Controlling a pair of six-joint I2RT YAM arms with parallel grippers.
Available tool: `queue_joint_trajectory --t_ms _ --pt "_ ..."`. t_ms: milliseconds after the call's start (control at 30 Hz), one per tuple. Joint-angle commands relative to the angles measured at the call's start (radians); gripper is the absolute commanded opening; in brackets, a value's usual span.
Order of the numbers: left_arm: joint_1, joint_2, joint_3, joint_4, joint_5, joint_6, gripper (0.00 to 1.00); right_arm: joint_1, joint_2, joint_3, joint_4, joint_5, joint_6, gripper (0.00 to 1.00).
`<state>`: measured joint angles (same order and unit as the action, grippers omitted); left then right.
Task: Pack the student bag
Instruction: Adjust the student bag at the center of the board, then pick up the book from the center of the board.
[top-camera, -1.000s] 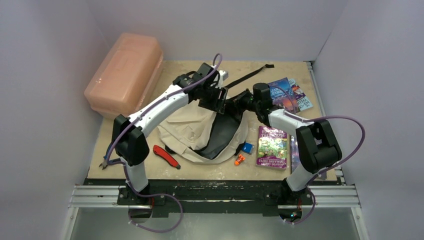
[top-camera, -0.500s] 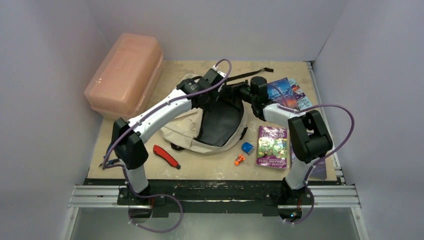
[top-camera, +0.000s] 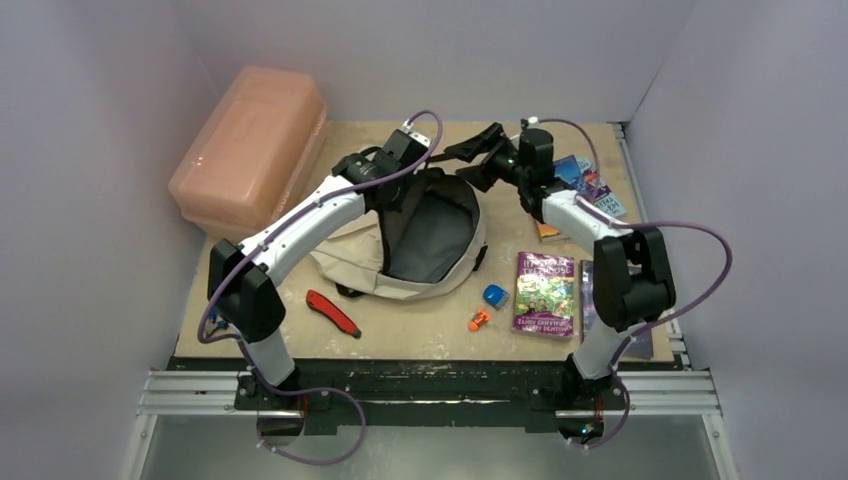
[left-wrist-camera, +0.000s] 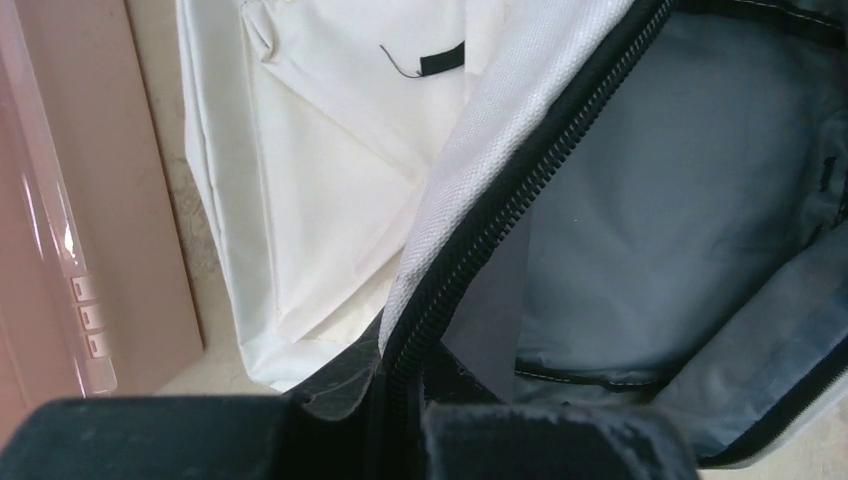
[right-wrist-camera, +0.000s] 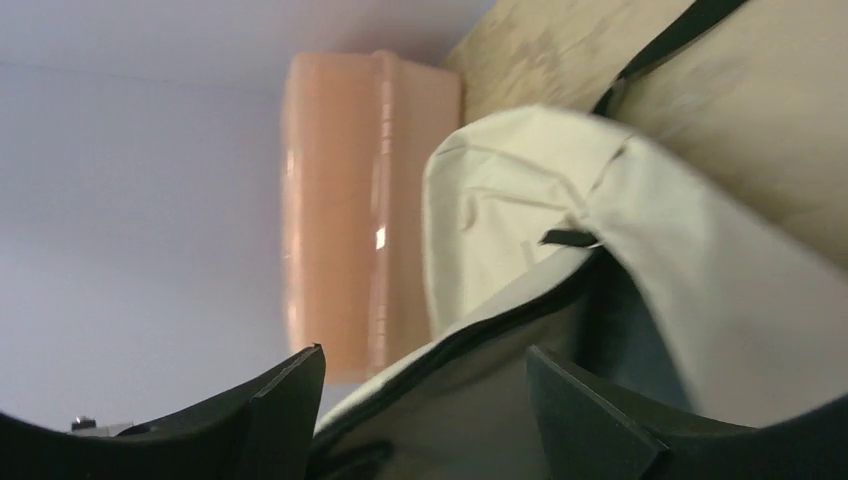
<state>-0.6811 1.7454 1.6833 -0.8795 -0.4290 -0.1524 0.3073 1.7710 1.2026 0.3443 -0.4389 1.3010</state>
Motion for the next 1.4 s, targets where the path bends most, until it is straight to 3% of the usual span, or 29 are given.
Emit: queue_joint_trajectory --t_ms 0,233,467,667,1167,1367 --pt "0.012 -0.059 -0.009 0.050 0.062 0.038 0.00 -0.120 -0.212 -0.080 -0.258 0.050 -0.476 0.81" --pt "0.017 -0.006 0.042 -0.004 0.177 -0.007 0.00 -0.493 -0.449 -0.403 -0.248 0.038 -0.572 0.89" --pt "0.017 0.011 0.051 -0.009 0.227 -0.021 0.00 -0.683 -0.532 -0.586 -0.156 0.099 -0.565 0.95" --pt "0.017 0.010 0.051 -0.007 0.252 -0.029 0.00 -0.749 -0.375 -0.606 -0.071 0.019 -0.560 0.95" --pt "0.018 0.015 0.060 -0.014 0.317 -0.043 0.00 -0.751 -0.122 -0.608 0.164 -0.078 -0.474 0.91" --pt "0.018 0.014 0.064 -0.018 0.338 -0.046 0.00 -0.752 -0.039 -0.645 0.344 -0.147 -0.391 0.90"
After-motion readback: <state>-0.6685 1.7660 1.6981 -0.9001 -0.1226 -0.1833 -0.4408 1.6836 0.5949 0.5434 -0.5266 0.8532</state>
